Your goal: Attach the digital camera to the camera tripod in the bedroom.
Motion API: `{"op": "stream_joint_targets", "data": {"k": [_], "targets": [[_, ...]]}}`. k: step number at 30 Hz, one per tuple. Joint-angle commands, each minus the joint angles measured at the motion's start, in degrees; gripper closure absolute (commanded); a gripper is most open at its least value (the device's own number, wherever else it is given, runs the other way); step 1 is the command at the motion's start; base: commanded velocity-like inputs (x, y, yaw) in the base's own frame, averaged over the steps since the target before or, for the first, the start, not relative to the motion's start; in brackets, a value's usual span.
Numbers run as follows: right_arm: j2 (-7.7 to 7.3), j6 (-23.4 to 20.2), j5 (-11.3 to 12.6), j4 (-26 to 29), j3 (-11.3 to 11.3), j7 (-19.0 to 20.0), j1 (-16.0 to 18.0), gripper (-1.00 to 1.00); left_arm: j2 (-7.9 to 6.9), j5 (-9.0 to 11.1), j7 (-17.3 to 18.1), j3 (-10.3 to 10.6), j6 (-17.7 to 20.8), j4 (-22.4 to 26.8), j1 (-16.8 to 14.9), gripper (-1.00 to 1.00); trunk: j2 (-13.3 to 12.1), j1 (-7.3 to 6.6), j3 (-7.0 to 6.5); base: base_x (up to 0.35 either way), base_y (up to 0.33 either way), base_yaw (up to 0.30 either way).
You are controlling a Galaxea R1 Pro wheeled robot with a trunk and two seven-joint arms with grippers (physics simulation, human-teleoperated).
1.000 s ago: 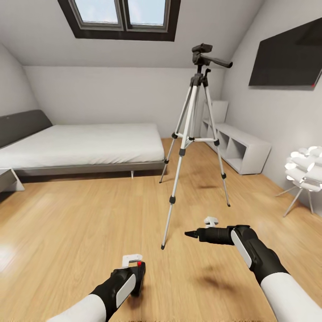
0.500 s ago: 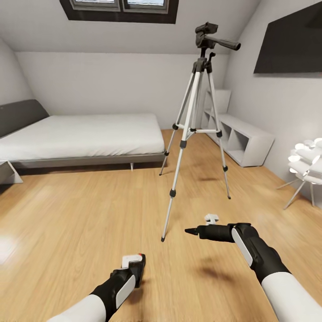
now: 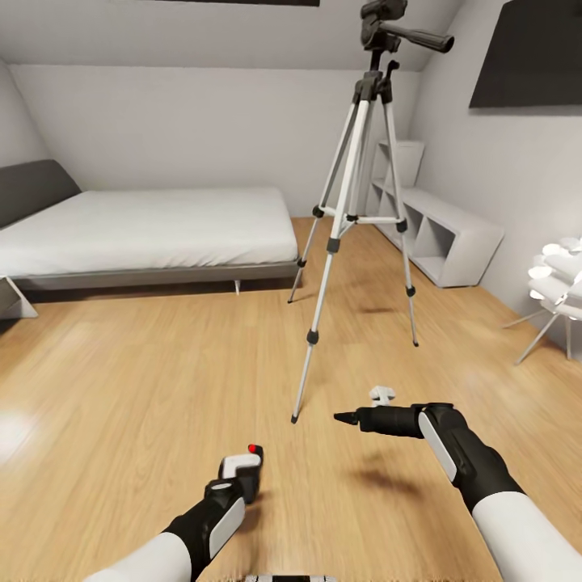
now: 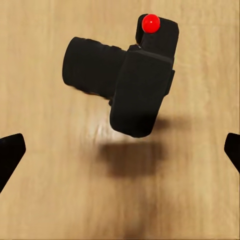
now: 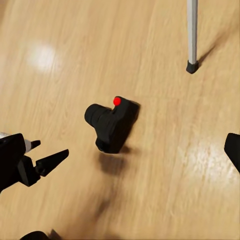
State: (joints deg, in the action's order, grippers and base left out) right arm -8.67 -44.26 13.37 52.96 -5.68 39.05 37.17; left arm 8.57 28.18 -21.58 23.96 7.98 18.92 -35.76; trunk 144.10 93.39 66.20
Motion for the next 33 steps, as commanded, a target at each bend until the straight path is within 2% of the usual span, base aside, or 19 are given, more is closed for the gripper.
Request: {"op": "stream_joint_targets", "data": {"k": [1, 7, 12, 16, 21, 33], "targets": [[-0.04, -0.3, 0.3, 0.0, -0.1, -0.1, 0.0, -1.00, -0.04, 0.2, 0.3, 0.5, 0.1, 0.1, 0.0, -1.00, 0.0, 0.01, 0.28, 0.000, 0.000, 0.000], [-0.03, -0.3, 0.2, 0.0, -0.1, -0.3, 0.0, -1.00, -0.01, -1.4, 3.7, 1.0, -0.3, 0.1, 0.0, -1.00, 0.1, 0.17, 1.61, 0.000, 0.000, 0.000], [-0.03, -0.2, 0.2, 0.0, -0.1, -0.4, 0.0, -1.00, -0.02, -4.0, 4.8, 1.7, -0.8, 0.1, 0.0, -1.00, 0.2, 0.29, 2.71, 0.000, 0.000, 0.000], [-0.03, -0.2, 0.2, 0.0, -0.1, -0.5, 0.0, -1.00, -0.03, -5.2, 5.1, 2.0, -2.0, -0.3, 0.0, -1.00, 0.2, 0.40, 3.60, 0.000, 0.000, 0.000], [-0.02, -0.2, 0.2, 0.0, -0.1, -0.5, 0.0, -1.00, -0.08, -6.0, 5.3, 2.2, -4.9, -2.7, 0.0, -1.00, 0.3, 0.53, 4.71, 0.000, 0.000, 0.000], [-0.02, -0.2, 0.2, 0.0, 0.0, -0.4, 0.0, -1.00, -0.51, -6.2, 5.2, 2.3, -6.1, -4.0, 0.0, -1.00, 0.5, 0.84, 7.37, 0.000, 0.000, 0.000]]}}
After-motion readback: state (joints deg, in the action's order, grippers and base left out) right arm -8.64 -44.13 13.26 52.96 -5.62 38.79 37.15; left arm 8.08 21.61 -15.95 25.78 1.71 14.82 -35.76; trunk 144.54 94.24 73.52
